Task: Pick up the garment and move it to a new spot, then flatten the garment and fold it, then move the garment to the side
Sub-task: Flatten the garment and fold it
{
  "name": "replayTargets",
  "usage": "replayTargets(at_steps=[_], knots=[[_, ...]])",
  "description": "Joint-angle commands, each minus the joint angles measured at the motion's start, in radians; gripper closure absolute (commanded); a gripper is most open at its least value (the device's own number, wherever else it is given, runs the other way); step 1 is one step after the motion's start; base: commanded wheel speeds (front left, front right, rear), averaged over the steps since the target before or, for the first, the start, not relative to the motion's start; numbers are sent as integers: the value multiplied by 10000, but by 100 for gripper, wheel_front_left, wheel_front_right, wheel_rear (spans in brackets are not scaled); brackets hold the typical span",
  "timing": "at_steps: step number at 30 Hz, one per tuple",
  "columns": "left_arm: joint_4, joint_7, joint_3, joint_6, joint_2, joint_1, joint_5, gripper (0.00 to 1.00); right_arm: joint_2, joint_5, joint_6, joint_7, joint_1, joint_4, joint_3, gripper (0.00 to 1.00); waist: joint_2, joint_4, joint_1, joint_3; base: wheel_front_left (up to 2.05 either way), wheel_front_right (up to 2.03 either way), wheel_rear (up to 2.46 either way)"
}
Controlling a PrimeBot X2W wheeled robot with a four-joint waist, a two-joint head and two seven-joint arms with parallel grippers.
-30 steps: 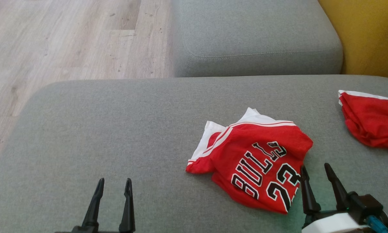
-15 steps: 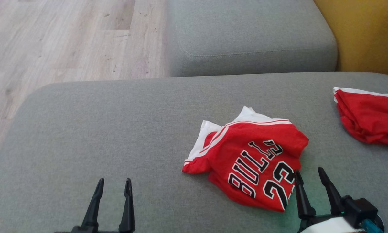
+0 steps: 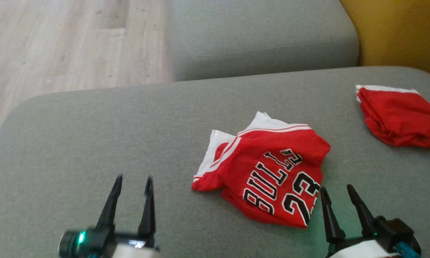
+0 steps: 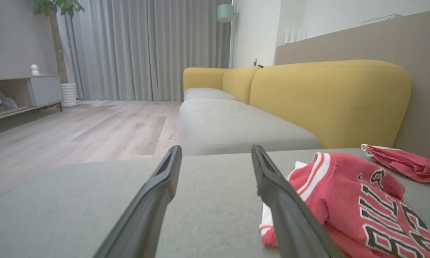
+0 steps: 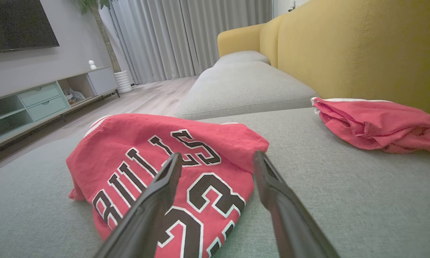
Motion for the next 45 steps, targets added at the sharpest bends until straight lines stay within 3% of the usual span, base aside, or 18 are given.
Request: replayTargets(at_steps=[1, 9, 16, 20, 25, 35, 36, 37, 38, 45], knots=[[-209, -95, 145, -55, -70, -938, -17, 0, -60, -54, -7, -38, -512, -357, 261, 0, 0, -193, 0, 176, 0, 0, 0], [2670, 72, -1456, -406, -70, -4669, -465, 0, -107, -323, -7, -38, -1016, -389, 463, 0, 0, -1018, 0, 1269, 0, 0, 0], [4669, 1081, -3033, -456, -70, -7545, -1083, 0, -216, -340, -7, -38, -1588, -445, 606, 0, 0, -1424, 0, 2424, 0, 0, 0], [6014, 2076, -4305, -409, -70, -9225, -1969, 0, -264, -320, -7, -38, -2118, -478, 854, 0, 0, -1754, 0, 3372, 0, 0, 0], [7255, 2914, -5492, -441, -70, -10061, -2669, 0, -276, -269, -7, -38, -2492, -454, 1002, 0, 0, -2114, 0, 3911, 0, 0, 0], [8791, 2995, -7068, -335, -70, -10745, -3230, 0, -223, -167, -7, -38, -2740, -415, 1142, 0, 0, -2664, 0, 4214, 0, 0, 0], [8820, 2958, -7178, -383, -70, -10758, -3314, 25, -214, -166, -7, -38, -2731, -409, 1137, 0, 0, -2688, 0, 4210, 0, 0, 0], [8845, 2930, -7287, -429, -70, -10764, -3402, 75, -205, -167, -7, -38, -2716, -404, 1139, 0, 0, -2708, 0, 4198, 0, 0, 0], [8850, 2898, -7429, -498, -70, -10773, -3459, 100, -196, -167, -7, -38, -2698, -391, 1148, 0, 0, -2728, 0, 4168, 0, 0, 0], [8474, 1850, -8185, -437, -70, -11208, -3663, 100, -133, -118, -7, -38, -2617, -296, 1224, 0, 0, -2844, 0, 3689, 0, 0, 0]])
